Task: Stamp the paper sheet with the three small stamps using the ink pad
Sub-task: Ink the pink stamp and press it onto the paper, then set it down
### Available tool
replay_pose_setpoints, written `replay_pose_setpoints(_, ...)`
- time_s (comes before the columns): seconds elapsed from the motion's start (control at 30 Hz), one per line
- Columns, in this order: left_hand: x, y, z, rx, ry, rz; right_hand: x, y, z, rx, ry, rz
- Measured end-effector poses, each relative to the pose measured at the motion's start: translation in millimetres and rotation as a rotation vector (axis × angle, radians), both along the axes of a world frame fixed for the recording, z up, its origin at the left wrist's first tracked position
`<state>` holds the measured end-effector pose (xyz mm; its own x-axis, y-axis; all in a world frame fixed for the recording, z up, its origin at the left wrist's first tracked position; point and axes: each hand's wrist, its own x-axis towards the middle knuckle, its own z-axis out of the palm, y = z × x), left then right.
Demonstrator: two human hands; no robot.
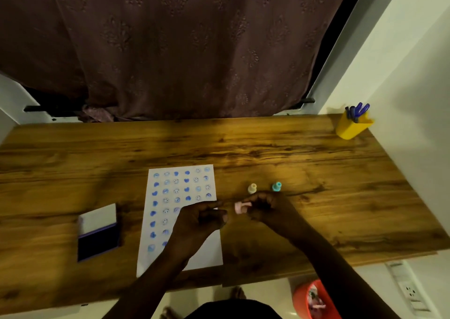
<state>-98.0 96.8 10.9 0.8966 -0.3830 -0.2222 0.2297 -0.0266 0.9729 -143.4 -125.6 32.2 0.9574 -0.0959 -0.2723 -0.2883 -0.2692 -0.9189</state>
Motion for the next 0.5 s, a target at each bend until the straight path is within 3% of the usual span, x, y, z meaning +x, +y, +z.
replay_pose_setpoints(0.13, 1, -8, -9, 0.038, 0.027, 0.027, 3, -59, -8, -0.656, -0.069, -0.074)
replay_pose_setpoints(0.2, 0, -12, -13, 0.049, 0.043, 0.030, 7, -88, -18, -0.810, -0.053, -0.108)
replay_pose_setpoints(0.37, 0, -21, -21, 0.047, 0.093, 0.056, 23, -137, -43, -0.920, 0.112, -0.163)
replay_pose_setpoints(0.5, 0, -25, -27, 0.082, 0.112, 0.058, 36, -151, -54, -0.945, 0.132, -0.120)
